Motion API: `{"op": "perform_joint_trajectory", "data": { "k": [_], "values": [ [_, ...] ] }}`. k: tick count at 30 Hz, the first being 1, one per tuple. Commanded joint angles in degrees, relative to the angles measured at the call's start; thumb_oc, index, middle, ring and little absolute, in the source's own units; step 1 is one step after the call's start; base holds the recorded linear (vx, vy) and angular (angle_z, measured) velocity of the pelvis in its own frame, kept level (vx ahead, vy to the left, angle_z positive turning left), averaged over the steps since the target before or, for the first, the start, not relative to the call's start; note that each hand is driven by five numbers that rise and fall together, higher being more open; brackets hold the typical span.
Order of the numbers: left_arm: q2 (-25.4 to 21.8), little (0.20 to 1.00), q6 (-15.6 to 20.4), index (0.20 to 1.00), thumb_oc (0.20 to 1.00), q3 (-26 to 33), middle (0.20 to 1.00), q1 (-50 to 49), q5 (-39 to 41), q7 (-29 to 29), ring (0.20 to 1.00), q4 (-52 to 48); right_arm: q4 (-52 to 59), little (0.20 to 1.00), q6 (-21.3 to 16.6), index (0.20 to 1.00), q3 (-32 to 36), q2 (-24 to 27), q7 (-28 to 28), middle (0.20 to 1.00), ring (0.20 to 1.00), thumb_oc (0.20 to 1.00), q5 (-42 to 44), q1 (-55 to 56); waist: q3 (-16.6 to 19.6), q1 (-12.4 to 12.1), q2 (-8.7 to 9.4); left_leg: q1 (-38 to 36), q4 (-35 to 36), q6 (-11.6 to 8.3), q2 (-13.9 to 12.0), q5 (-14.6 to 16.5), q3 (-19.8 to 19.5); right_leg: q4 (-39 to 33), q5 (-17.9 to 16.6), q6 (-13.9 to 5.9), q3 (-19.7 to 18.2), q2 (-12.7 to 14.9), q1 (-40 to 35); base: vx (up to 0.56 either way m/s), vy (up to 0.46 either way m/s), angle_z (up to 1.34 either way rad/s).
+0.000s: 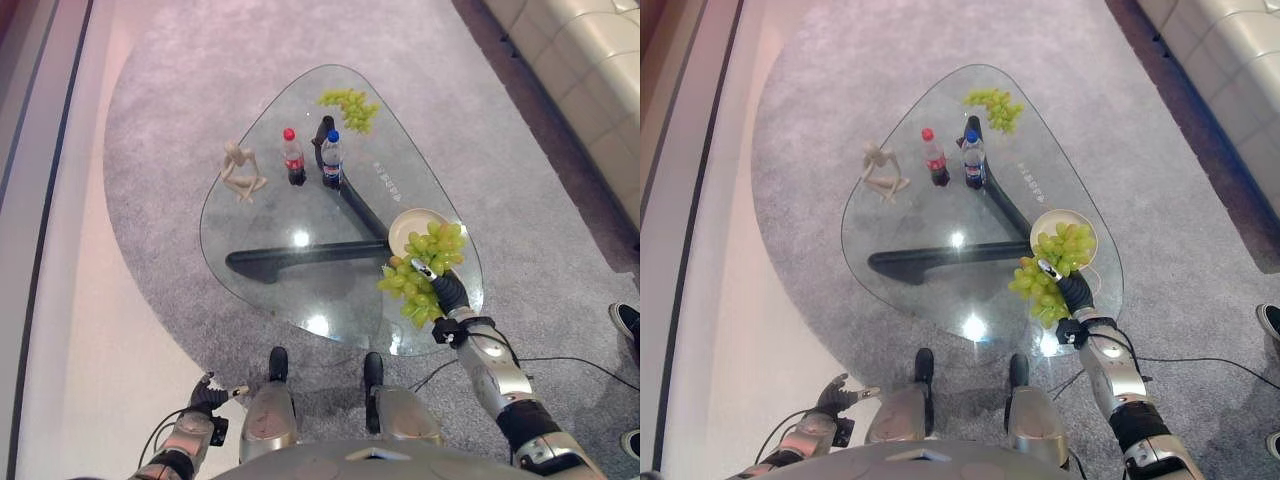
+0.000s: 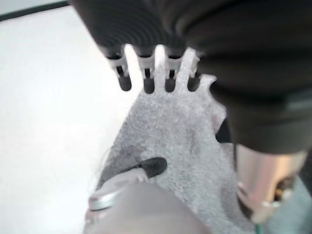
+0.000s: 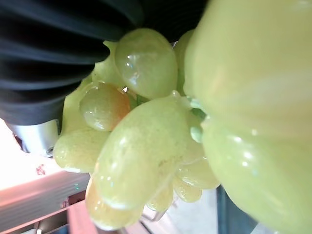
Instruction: Pick up fruits into the plate
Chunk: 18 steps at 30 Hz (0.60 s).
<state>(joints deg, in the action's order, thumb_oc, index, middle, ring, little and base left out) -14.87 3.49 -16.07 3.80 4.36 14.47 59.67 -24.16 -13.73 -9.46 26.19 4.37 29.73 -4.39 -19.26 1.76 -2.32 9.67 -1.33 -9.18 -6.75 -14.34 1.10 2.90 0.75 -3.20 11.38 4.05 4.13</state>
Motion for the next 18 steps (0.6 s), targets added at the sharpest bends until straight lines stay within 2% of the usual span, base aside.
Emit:
{"op": "perform_joint_trajectory", "data": {
  "k": [1, 2, 4, 6, 8, 10, 11, 13, 18],
  "values": [
    [-2.65, 1.0, 1.57, 1.0, 1.0, -0.77, 1.0, 1.35, -1.52, 1.94, 1.0, -1.88, 7.28, 0.2, -3.12, 0.2, 2.22, 1.55, -1.43, 0.2, 0.2, 0.2, -1.67, -4.66, -3.03, -1.19, 3.05, -3.3, -9.26, 4.04, 2.91, 18.02, 5.43, 1.43, -0.26, -1.04, 1.16, 3.38, 0.59, -0.08, -0.15, 0.68],
    [-2.83, 1.0, 2.08, 1.0, 1.0, -1.47, 1.0, 1.27, -0.72, 2.02, 1.0, -2.5, 6.33, 0.2, -2.93, 0.2, 2.08, 2.94, -2.51, 0.2, 0.2, 0.2, -1.99, -6.63, -3.89, -2.31, 2.78, -1.9, -8.97, 4.95, 6.66, 18.06, 1.88, 1.62, -0.45, -0.92, 0.71, 2.71, 1.72, -0.07, -0.112, 0.3],
    [-3.32, 1.0, 2.26, 1.0, 1.0, -1.76, 1.0, 1.41, -0.44, 1.47, 1.0, -2.31, 5.29, 0.2, -2.33, 0.2, 1.79, 3.99, -3.96, 0.2, 0.2, 0.2, -2.77, -9.05, -4.7, -2.89, 2.15, -1.6, -7.64, 5.7, 8.11, 17.46, 0.51, 2.17, -0.24, -0.67, 0.16, 1.61, 2.77, -0.03, -0.084, 0.02],
    [-4.29, 1.0, 0.73, 1.0, 1.0, -2.21, 1.0, 2.17, -0.26, 0.55, 1.0, -2.05, 4.2, 0.2, -1.52, 0.2, 2.15, 4.59, -5.64, 0.2, 0.2, 0.2, -4.73, -10.77, -5.35, -2.45, 1.88, -2.07, -5.46, 5.6, 6.53, 16.35, 2.55, 2.5, -0.21, -0.58, 0.67, 1.25, 3.59, 0.03, -0.09, 0.02],
    [-5.17, 1.0, 0.59, 1.0, 1.0, -3.11, 1.0, 3.44, 0.36, 0.68, 1.0, -1.47, 2.56, 0.2, -1.02, 0.2, 1.35, 6.0, -7.67, 0.2, 0.2, 0.2, -5.42, -14.04, -6.84, -3.17, 1.69, -1.21, -4.25, 5.82, 7.02, 15.48, -1.27, 3.17, -0.37, -0.61, -0.03, 0.65, 5.19, -0.03, -0.089, 0.2],
    [-5.66, 1.0, 0.78, 1.0, 1.0, -3.3, 1.0, 4.11, 0.33, 0.6, 1.0, -1.51, 1.52, 0.2, -0.47, 0.2, 1.12, 6.76, -8.56, 0.2, 0.2, 0.2, -5.67, -16.04, -7.62, -3.18, 1.39, -0.82, -3.49, 5.67, 6.55, 14.92, -0.79, 3.41, -0.43, -0.61, 0.17, 0.45, 6.01, -0.05, -0.042, 0.1],
    [-6.45, 1.0, 1.04, 1.0, 1.0, -3.87, 1.0, 5.39, 0.61, 0.15, 1.0, -1.79, 0.4, 0.2, 0.83, 0.2, 1.55, 8.44, -9.85, 0.2, 0.2, 0.2, -6.6, -18.56, -8.73, -2.93, 0.8, -0.18, -2.53, 5.47, 6.1, 14.26, 0.29, 3.71, -0.59, -0.61, 0.83, 0.4, 7.47, -0.06, -0.036, 0.08],
    [-7.06, 1.0, 1.83, 1.0, 1.0, -4.69, 1.0, 6.42, 1.59, 0.41, 1.0, -2.9, -0.94, 0.2, 2.29, 0.2, 2.02, 11.27, -10.99, 0.2, 0.2, 0.2, -7.41, -21.83, -10.39, -3.06, -0.02, 1.58, -2.61, 5.48, 6.35, 13.64, -0.36, 5.18, -0.59, -0.57, 1.0, 0.57, 10.07, -0.07, -0.026, 0.06],
    [-7.85, 1.0, 2.99, 1.0, 1.0, -6.61, 1.0, 6.49, 2.75, 0.8, 1.0, -5.96, -6.18, 0.2, 6.25, 0.2, 1.15, 18.0, -13.64, 0.2, 0.2, 0.2, -9.88, -30.54, -10.54, -3.92, -2.42, 8.76, -4.02, 5.29, 7.06, 12.7, -0.6, 8.39, -0.68, -0.83, 1.34, 1.35, 18.19, -0.01, -0.006, 0.01]
  ]
}}
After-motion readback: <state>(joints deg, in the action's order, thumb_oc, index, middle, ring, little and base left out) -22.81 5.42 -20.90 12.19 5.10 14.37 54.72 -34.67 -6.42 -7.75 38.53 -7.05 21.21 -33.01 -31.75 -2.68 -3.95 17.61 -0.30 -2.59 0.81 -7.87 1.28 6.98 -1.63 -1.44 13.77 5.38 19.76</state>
